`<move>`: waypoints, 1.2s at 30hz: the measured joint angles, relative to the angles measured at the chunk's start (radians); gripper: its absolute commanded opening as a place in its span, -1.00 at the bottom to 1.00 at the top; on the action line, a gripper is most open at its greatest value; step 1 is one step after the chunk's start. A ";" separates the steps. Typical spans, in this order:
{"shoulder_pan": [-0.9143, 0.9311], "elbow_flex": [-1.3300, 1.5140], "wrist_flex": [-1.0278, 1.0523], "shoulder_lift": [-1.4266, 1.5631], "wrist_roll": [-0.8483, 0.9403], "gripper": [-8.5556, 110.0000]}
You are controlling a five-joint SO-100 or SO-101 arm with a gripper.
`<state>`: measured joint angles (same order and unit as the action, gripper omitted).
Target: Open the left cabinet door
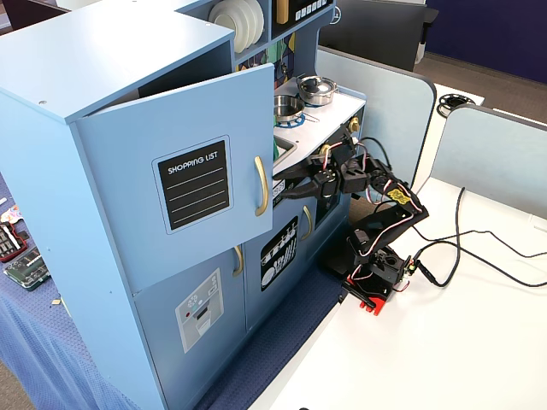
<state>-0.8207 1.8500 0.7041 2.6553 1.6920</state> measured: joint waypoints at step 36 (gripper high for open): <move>-0.397 -0.187 -0.058 -0.362 0.229 -0.86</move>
<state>-1.2180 1.6628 0.6458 2.2933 1.9205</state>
